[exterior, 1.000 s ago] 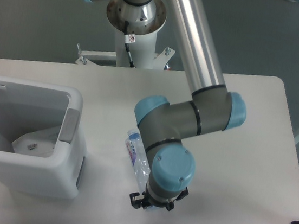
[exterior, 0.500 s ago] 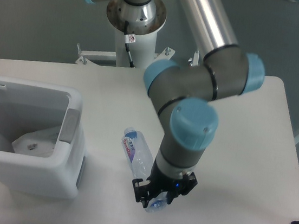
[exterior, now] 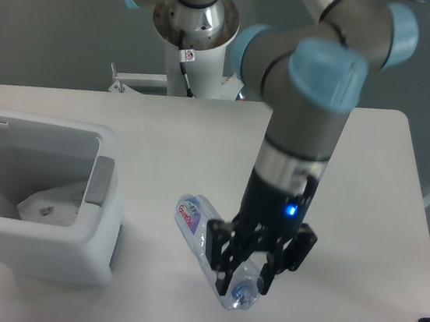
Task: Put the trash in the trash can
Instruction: 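Reposition the gripper over the bottle's middle and close on it, then lift the water bottle and carry it over the bin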
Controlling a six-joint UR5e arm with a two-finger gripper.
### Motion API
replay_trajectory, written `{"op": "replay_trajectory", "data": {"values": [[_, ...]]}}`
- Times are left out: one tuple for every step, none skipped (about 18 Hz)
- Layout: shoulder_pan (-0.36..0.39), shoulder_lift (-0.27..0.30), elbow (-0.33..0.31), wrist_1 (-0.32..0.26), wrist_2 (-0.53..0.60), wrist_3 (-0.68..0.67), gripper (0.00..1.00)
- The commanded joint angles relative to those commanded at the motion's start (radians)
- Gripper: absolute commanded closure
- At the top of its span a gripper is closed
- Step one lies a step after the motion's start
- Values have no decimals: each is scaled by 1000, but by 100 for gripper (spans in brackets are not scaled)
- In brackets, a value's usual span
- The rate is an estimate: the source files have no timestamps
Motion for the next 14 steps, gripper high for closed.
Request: {"op": "replay_trajectory", "data": {"values": [[-2,3,3,20,-8,0,49],[-3,8,5,37,-20,0,49],[-3,8,12,46,-40,0,49],[-5,9,21,51,-61,0,49],[-5,12,31,51,-77,0,49],[-6,12,43,52,-92,0,49],[-6,12,55,52,-109,0,49],[-6,12,67,52,-129,0,49],[-6,12,77,54,-146,0,49],[-6,14,83,63,-161,0,49],[-8,20,84,75,-173,0,49],[-8,28,83,81,-189,0,49],[-11,29,83,83,-202,0,49],[-17,35,81,86,-215,0,49]]}}
